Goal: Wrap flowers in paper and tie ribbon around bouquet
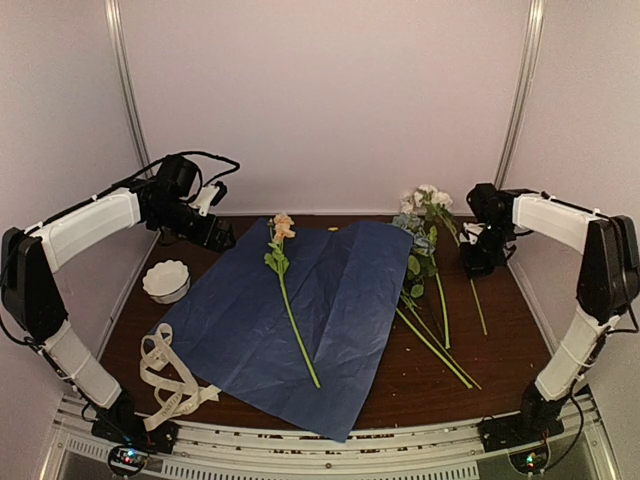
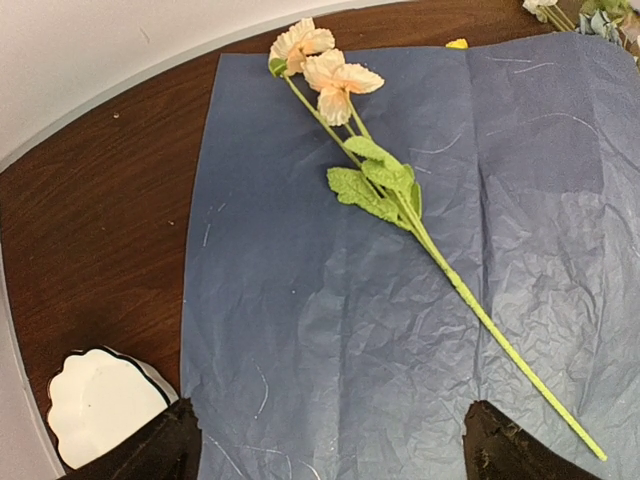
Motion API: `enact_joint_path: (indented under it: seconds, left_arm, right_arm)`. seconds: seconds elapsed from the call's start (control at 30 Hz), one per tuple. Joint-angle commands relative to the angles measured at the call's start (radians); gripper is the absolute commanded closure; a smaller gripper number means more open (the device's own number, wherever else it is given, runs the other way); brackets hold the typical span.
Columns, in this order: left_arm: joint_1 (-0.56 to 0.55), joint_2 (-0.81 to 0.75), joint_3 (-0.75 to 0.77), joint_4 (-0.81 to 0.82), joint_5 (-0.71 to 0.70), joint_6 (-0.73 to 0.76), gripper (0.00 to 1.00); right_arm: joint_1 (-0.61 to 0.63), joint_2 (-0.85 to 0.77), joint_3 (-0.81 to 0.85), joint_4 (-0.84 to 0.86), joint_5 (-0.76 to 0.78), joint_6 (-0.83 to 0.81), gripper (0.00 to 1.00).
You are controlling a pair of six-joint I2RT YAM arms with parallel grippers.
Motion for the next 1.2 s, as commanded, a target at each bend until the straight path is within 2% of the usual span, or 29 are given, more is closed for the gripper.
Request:
enact_joint_path:
  seconds: [0.0, 0.13, 0.23, 0.3, 0.43, 0.5, 0.6, 0.77, 0.8, 0.87, 0.9, 0.97, 1.1, 1.17]
  left_arm:
    - [0.006, 0.001, 0.008, 0.01, 0.021, 0.013, 0.06]
    - [0.006, -0.008, 0.008, 0.012, 0.032, 0.013, 0.06]
    - [0.006, -0.037, -0.01, 0.047, 0.069, 0.015, 0.06]
    - [0.007, -0.067, -0.036, 0.098, 0.101, 0.014, 0.06]
    - [0.006, -0.104, -0.071, 0.137, 0.081, 0.015, 0.06]
    - [0.007, -0.093, -0.065, 0.126, 0.062, 0.013, 0.06]
    - [0.006, -0.067, -0.04, 0.091, 0.059, 0.013, 0.06]
    - [0.007, -0.064, -0.036, 0.084, 0.06, 0.011, 0.06]
    - [0.006, -0.066, -0.036, 0.084, 0.058, 0.011, 0.06]
    - [0.006, -0.067, -0.038, 0.085, 0.052, 0.012, 0.06]
    - [0.006, -0.066, -0.038, 0.084, 0.05, 0.012, 0.06]
    - [0.006, -0.063, -0.035, 0.081, 0.051, 0.013, 0.06]
    - [0.006, -0.054, -0.029, 0.071, 0.053, 0.013, 0.06]
    - [0.006, -0.051, -0.024, 0.064, 0.052, 0.014, 0.06]
  right_arm:
    - [0.037, -0.149, 0.05, 0.057, 0.098, 0.052, 1.0]
    - [0.134, -0.214, 0.102, 0.091, 0.124, 0.069, 1.0]
    - [0.257, -0.204, 0.155, 0.162, 0.049, 0.078, 1.0]
    - [0.36, -0.147, 0.207, 0.223, -0.09, 0.109, 1.0]
    - [0.529, 0.027, 0.352, 0.305, -0.261, 0.182, 1.0]
    - [0.608, 0.122, 0.415, 0.355, -0.313, 0.222, 1.0]
    - [0.685, 0.282, 0.539, 0.315, -0.334, 0.265, 1.0]
    - [0.716, 0.433, 0.613, 0.294, -0.332, 0.324, 1.0]
    - [0.718, 0.45, 0.63, 0.265, -0.328, 0.312, 0.97]
    - [0.718, 0.463, 0.675, 0.176, -0.281, 0.278, 0.78]
    - [0.714, 0.449, 0.679, 0.135, -0.225, 0.269, 0.73]
    - [0.693, 0.375, 0.618, 0.138, -0.131, 0.268, 0.71]
    - [0.575, 0.154, 0.348, 0.277, -0.06, 0.302, 0.67]
    - [0.499, 0.072, 0.214, 0.276, -0.002, 0.325, 0.67]
